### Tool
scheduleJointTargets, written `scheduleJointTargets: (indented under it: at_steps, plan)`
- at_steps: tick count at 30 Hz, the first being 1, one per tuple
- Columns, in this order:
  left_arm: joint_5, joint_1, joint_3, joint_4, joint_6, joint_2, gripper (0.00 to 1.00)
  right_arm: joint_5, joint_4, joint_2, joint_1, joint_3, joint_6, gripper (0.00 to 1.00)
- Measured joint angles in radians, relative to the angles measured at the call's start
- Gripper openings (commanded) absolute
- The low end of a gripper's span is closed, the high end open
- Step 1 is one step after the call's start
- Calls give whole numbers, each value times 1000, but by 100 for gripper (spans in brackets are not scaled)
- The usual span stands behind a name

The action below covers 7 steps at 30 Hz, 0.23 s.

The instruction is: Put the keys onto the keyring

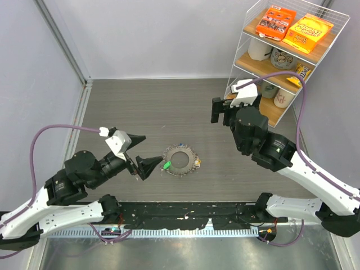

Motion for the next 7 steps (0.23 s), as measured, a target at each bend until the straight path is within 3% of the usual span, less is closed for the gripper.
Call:
scheduleJointTargets:
  at_steps: [7]
  plan:
    - [-32, 0, 77, -10, 46, 2, 100, 194, 47, 18, 140, 10, -143, 95]
